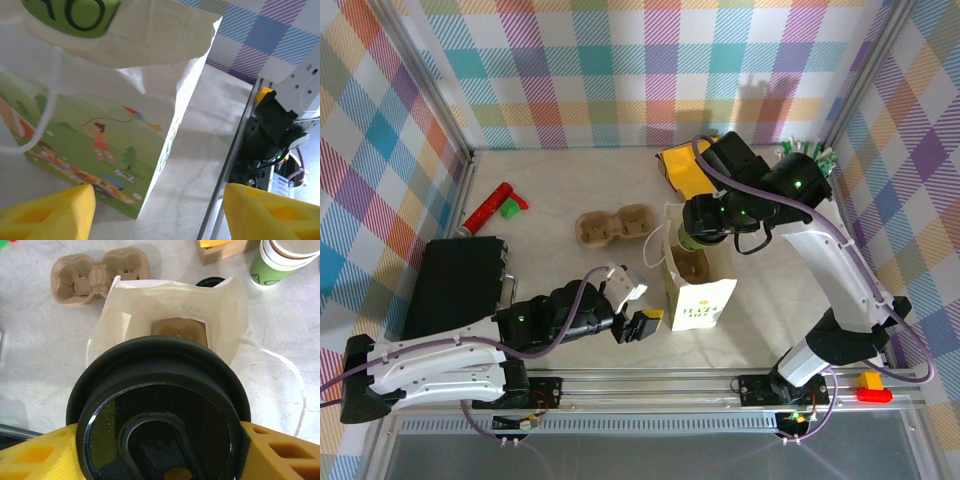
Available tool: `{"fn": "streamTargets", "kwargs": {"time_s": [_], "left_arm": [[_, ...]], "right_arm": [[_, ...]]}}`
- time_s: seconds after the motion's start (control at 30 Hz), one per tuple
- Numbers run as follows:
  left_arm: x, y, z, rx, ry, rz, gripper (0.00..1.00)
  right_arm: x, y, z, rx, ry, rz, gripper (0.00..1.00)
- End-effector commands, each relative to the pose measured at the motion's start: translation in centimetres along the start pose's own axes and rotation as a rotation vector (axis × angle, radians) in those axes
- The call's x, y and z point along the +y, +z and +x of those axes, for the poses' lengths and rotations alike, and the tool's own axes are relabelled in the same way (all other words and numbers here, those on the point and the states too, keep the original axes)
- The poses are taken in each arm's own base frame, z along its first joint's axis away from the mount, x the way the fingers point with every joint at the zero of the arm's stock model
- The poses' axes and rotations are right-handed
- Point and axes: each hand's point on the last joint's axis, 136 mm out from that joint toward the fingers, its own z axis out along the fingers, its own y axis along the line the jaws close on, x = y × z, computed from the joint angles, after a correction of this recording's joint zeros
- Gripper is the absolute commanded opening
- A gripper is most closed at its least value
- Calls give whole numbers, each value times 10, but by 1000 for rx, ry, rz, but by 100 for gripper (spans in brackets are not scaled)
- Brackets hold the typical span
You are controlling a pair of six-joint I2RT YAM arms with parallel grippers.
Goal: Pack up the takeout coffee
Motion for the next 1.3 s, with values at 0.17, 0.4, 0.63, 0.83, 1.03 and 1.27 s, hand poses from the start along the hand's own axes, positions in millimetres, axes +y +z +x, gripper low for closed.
{"fn": "streamTargets", "kwargs": {"time_s": [0.17, 0.4, 0.63, 0.83, 1.03, 1.27], "left_arm": [[22, -7, -8, 22, 75, -117, 68], [27, -9, -17, -22, 87, -130, 68], [33, -20, -26, -68, 100, -165, 68], [29, -24, -26, -68, 113, -138, 68], [29, -23, -25, -55, 114, -138, 68], [29, -23, -34, -66, 132, -147, 68]], "right_arm": [[-25, 7, 53, 193, 30, 141, 56], [-20, 24, 67, 246, 38, 192, 56], [-16, 40, 76, 277, 56, 214, 56], [-15, 55, 82, 284, 63, 220, 55], [-10, 63, 82, 281, 60, 209, 55], [-7, 69, 83, 260, 59, 179, 55]]}}
